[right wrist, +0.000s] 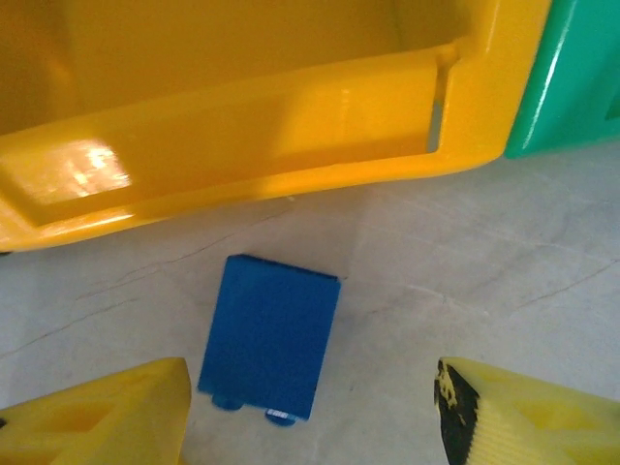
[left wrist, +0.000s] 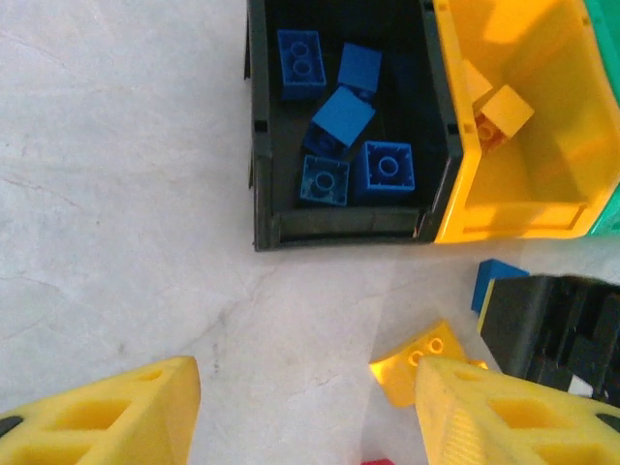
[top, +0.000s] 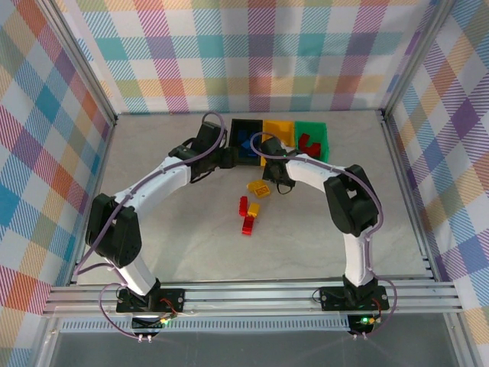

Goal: Sort the legos into containers by color

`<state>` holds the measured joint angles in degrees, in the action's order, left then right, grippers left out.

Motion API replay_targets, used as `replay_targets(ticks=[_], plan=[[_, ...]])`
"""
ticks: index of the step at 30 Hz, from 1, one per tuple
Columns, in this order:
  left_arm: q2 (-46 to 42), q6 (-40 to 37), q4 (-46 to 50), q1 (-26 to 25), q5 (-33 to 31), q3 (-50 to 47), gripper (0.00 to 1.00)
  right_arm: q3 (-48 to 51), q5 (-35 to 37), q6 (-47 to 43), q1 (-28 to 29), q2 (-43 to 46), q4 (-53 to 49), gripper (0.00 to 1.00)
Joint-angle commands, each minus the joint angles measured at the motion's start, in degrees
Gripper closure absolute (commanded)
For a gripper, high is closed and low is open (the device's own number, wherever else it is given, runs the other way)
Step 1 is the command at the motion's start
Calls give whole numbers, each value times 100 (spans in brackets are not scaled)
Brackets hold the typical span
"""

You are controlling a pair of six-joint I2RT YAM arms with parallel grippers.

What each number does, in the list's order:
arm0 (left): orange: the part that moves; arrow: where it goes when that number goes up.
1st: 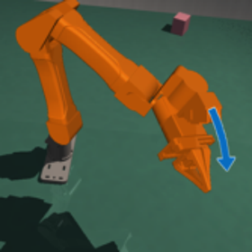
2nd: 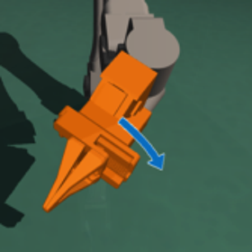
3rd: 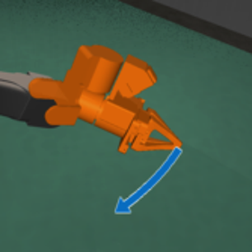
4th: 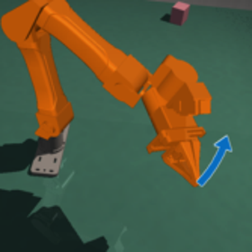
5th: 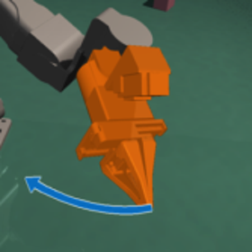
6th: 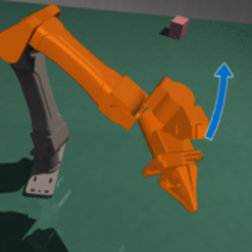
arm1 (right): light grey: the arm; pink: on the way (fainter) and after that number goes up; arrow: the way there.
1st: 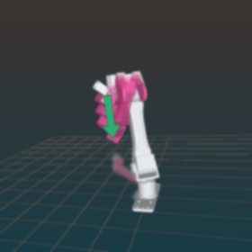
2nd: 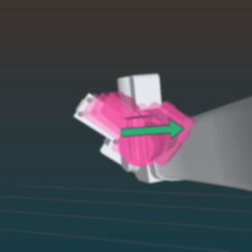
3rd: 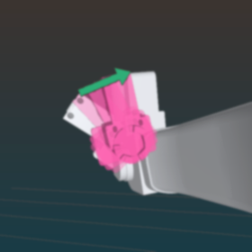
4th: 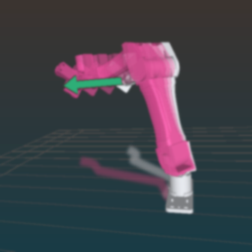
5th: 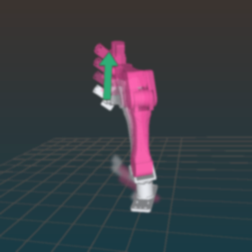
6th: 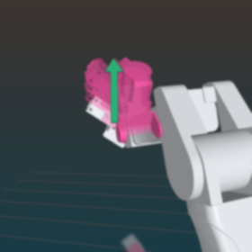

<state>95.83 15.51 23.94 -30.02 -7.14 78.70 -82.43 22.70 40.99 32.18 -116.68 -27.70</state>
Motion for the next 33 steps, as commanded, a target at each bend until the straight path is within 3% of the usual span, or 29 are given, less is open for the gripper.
replay_targets(ticks=[1,8,28,33], plan=[[-349,83,21,-91,-118,-123,40,-193,248,171,-2,-221,-200,34],[-596,75,85,-144,-195,-204,41,-210,144,81,-5,-385,-87,42],[-662,-16,249,-276,-331,-168,40,-555,-99,-142,-19,-440,45,36],[-748,-30,297,-283,-354,-213,41,-554,-293,-430,-57,-494,280,44]])
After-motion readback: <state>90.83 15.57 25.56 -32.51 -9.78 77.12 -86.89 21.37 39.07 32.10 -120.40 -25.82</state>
